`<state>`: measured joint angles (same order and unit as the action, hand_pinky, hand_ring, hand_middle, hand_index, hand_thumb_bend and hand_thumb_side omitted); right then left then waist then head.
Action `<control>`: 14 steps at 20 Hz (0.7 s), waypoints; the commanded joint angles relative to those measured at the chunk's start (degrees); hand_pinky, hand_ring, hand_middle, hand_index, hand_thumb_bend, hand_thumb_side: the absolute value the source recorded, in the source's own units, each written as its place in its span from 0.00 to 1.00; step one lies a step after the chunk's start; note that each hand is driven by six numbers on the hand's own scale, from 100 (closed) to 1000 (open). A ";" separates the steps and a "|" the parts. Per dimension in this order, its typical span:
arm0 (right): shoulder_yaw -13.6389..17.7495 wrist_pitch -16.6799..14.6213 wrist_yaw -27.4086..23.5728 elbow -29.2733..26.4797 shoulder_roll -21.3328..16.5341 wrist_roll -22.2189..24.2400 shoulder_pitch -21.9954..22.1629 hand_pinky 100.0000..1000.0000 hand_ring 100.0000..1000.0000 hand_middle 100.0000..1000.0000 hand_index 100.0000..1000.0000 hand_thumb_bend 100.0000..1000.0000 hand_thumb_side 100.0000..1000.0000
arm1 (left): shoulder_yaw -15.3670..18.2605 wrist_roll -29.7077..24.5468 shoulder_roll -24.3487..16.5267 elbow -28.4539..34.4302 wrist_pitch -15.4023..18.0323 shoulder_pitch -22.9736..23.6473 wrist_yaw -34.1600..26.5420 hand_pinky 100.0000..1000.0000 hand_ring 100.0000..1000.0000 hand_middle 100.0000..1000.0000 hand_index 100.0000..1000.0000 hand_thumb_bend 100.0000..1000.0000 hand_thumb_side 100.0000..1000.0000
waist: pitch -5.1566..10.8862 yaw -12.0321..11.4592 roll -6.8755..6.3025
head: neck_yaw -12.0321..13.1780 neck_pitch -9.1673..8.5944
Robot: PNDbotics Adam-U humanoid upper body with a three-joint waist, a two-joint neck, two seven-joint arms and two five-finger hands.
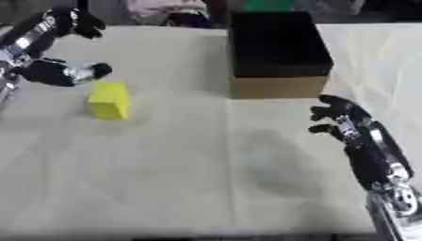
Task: Pick up objects on the table and place them in the box.
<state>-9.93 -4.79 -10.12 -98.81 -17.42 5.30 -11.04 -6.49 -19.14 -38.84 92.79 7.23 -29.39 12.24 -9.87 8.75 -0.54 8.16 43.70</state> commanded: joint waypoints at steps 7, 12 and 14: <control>0.01 -0.02 0.34 -0.46 -0.88 0.37 -0.11 0.62 0.83 0.52 0.81 0.00 0.69 | -2.15 -6.04 -6.91 -2.79 3.63 -3.73 5.60 0.76 0.72 0.70 0.78 0.92 0.34 | 1.21 0.30 -0.04 | -0.27 0.09; -0.11 -0.04 0.36 -0.42 -0.97 0.49 -0.04 0.62 0.83 0.52 0.81 0.00 0.69 | -3.09 -7.34 -7.79 -5.42 5.61 -5.46 8.63 0.75 0.72 0.70 0.78 0.93 0.39 | 1.35 0.41 -0.09 | -0.29 0.19; -0.14 -0.02 0.36 -0.39 -0.98 0.53 0.00 0.62 0.83 0.52 0.81 0.00 0.69 | -3.59 -7.98 -7.69 -6.93 6.02 -6.41 9.92 0.75 0.72 0.70 0.78 0.92 0.40 | 1.43 0.47 -0.13 | -0.27 0.22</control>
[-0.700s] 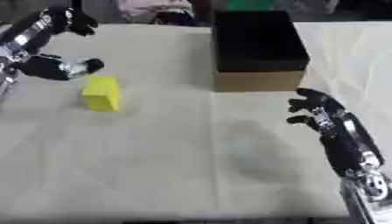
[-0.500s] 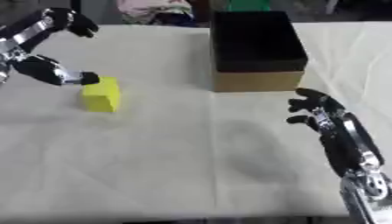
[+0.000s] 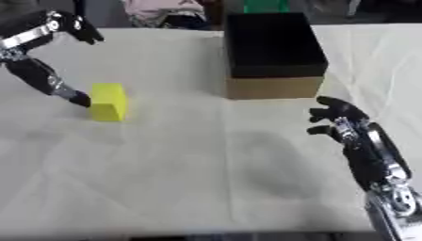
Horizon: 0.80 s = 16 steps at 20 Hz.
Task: Pick up objects on the table and place them in the box.
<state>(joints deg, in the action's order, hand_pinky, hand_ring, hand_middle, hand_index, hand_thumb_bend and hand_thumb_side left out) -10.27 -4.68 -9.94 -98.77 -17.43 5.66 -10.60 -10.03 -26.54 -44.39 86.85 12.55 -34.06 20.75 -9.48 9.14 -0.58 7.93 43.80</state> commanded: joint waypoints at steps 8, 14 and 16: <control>0.11 -0.09 0.21 -0.29 -0.96 0.24 -0.20 0.62 0.83 0.52 0.81 0.00 0.69 | -2.00 -2.49 0.57 -9.36 1.19 -6.16 5.82 0.74 0.71 0.69 0.79 0.93 0.44 | 1.30 0.44 -0.12 | -0.11 0.10; 0.01 -0.06 0.16 -0.17 -0.88 0.35 -0.16 0.62 0.83 0.51 0.81 0.00 0.69 | -3.48 -4.65 3.28 -15.80 2.42 -9.34 9.54 0.74 0.71 0.69 0.79 0.93 0.48 | 1.42 0.68 -0.26 | -0.10 0.05; 0.00 -0.06 0.16 -0.12 -0.88 0.35 -0.14 0.62 0.83 0.51 0.81 0.00 0.69 | -3.76 -4.84 3.98 -17.59 2.82 -9.99 11.13 0.74 0.71 0.69 0.79 0.92 0.48 | 1.44 0.72 -0.32 | -0.11 0.03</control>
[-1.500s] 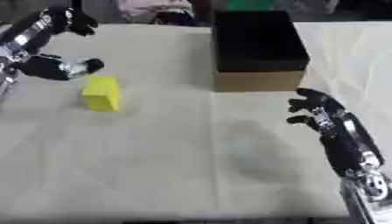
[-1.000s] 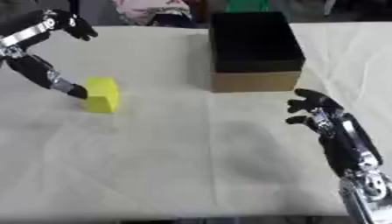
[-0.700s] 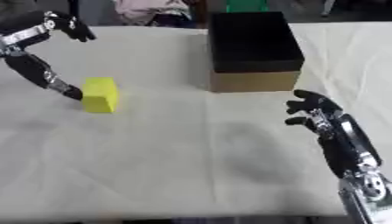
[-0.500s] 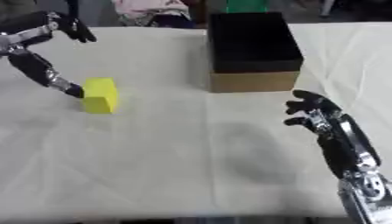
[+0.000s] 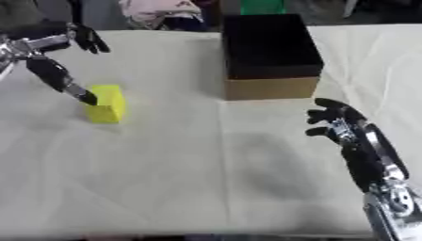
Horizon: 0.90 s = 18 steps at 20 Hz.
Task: Pick up objects on the table and place them in the box.
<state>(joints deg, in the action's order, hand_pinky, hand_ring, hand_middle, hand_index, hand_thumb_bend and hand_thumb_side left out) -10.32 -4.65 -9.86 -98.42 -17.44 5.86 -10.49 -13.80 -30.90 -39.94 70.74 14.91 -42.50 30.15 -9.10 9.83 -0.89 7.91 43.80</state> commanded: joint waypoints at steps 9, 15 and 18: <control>0.03 -0.09 0.06 -0.33 -0.82 0.17 -0.24 0.62 0.83 0.51 0.81 0.00 0.69 | -0.26 0.37 1.68 -7.24 1.98 -2.70 7.52 0.73 0.70 0.69 0.78 0.88 0.41 | 1.13 0.13 -0.15 | -0.08 -0.01; 0.01 -0.09 0.01 -0.28 -0.75 0.22 -0.24 0.62 0.83 0.51 0.81 0.00 0.70 | 0.02 0.77 2.55 -9.77 2.72 -2.89 9.28 0.73 0.70 0.68 0.78 0.86 0.33 | 1.18 0.24 -0.14 | -0.08 -0.07; 0.02 -0.10 0.01 -0.26 -0.74 0.23 -0.24 0.62 0.83 0.51 0.81 0.00 0.70 | 0.24 1.13 2.99 -10.83 2.99 -2.95 9.89 0.73 0.70 0.68 0.77 0.83 0.31 | 1.17 0.29 -0.13 | -0.09 -0.09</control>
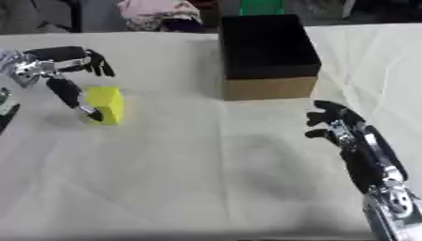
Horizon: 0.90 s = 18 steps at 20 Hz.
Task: Pick up objects on the table and place them in the box.
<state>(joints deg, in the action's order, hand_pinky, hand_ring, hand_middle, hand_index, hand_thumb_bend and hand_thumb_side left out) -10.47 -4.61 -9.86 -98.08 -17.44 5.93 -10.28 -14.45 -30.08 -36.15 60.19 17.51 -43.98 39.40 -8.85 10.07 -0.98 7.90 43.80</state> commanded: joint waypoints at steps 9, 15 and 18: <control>0.15 -0.14 0.01 -0.52 -0.66 0.21 -0.53 0.62 0.83 0.51 0.81 0.00 0.70 | 1.01 -0.15 0.23 -2.40 1.11 -1.64 3.22 0.69 0.59 0.53 0.70 0.74 0.23 | 0.86 0.17 -0.09 | -0.03 -0.15; 0.16 -0.13 0.03 -0.45 -0.65 0.19 -0.54 0.62 0.83 0.51 0.81 0.00 0.70 | 1.82 0.88 0.14 -1.54 0.82 -1.50 3.98 0.66 0.47 0.33 0.52 0.66 0.15 | 0.86 0.06 -0.04 | -0.09 -0.20; 0.16 -0.16 -0.02 -0.47 -0.65 0.18 -0.59 0.62 0.83 0.51 0.81 0.00 0.70 | 2.59 1.52 -0.04 -0.07 0.29 -1.40 2.69 0.65 0.45 0.29 0.49 0.61 0.13 | 0.89 -0.03 0.01 | -0.12 -0.25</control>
<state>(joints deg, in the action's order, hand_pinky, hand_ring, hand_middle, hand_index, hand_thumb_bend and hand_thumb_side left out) -10.60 -4.56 -9.86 -98.04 -17.44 6.00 -10.29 -12.84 -29.03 -34.73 58.82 17.98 -44.34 42.44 -8.85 10.13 -0.97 7.89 43.80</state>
